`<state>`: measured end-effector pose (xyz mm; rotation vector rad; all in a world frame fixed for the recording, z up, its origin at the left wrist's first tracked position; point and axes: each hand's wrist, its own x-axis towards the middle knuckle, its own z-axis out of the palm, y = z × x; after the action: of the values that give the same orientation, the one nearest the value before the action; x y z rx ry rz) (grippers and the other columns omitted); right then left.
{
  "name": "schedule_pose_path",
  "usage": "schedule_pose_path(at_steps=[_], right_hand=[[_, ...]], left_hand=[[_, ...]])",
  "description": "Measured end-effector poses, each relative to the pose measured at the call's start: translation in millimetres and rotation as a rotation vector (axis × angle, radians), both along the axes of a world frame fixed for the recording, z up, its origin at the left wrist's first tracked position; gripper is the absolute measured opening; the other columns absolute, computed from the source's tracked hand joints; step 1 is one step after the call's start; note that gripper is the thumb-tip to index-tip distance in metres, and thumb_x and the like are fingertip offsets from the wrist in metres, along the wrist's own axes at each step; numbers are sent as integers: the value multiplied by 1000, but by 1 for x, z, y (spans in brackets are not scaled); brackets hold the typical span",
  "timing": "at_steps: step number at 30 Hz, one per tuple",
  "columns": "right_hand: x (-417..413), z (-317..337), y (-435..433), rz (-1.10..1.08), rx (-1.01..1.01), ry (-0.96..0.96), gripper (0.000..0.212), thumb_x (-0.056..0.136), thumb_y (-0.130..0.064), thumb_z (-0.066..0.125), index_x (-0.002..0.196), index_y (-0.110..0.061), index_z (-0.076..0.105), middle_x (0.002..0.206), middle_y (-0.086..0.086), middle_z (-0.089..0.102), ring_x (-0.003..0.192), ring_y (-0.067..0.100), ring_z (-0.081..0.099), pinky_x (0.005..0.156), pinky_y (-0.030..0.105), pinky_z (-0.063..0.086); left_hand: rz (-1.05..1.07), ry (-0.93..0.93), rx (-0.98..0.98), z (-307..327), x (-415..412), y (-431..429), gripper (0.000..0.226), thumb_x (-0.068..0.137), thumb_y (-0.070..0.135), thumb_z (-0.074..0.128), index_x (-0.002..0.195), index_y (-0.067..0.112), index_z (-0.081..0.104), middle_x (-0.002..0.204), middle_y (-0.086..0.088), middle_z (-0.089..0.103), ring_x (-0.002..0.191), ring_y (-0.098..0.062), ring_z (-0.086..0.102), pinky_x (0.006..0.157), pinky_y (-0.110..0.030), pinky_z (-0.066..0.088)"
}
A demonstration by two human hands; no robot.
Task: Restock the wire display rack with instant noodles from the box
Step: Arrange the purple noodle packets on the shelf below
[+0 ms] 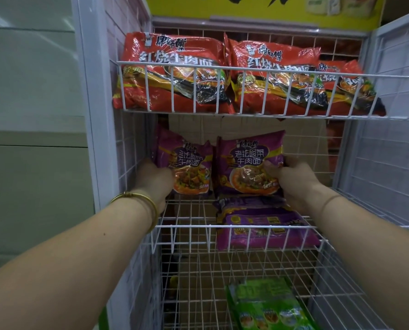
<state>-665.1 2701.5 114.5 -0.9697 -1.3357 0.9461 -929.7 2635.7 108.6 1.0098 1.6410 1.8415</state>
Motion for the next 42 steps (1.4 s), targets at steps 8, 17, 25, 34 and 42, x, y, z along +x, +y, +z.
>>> schedule_pose_path(at_steps=[8,17,25,34,42], right_hand=[[1,25,0,-3,31,-17,35,74,-31,74,106,-17,71,99,8,76,92,34,72,82,57,58],[14,19,7,-7,46,-53,45,65,-40,75,105,-19,71,98,6,77,91,33,73,83,55,59],[13,11,12,58,31,-53,24,79,-27,73,101,-20,70,99,5,77,95,31,72,92,54,55],[15,23,18,117,-69,46,14,96,-9,62,110,-9,64,104,16,72,94,34,70,90,48,56],[13,4,44,163,-147,-17,22,92,-9,66,115,-7,67,108,19,73,101,38,70,95,63,50]], left_hand=[[-48,-18,45,-8,-6,14,31,63,21,66,92,28,69,86,0,76,82,-27,72,81,-51,59],[-18,-99,70,3,2,3,34,80,1,63,113,6,65,100,-10,70,93,-26,66,78,-35,51],[-130,-106,71,4,-2,9,47,60,9,70,107,8,69,98,-13,74,91,-33,71,86,-57,56],[-196,-204,1,13,-1,20,26,86,-14,56,110,-9,64,108,-25,68,100,-38,67,93,-59,51],[-268,-141,-53,9,-9,40,33,88,-15,54,120,-9,60,116,-28,65,106,-42,64,88,-59,53]])
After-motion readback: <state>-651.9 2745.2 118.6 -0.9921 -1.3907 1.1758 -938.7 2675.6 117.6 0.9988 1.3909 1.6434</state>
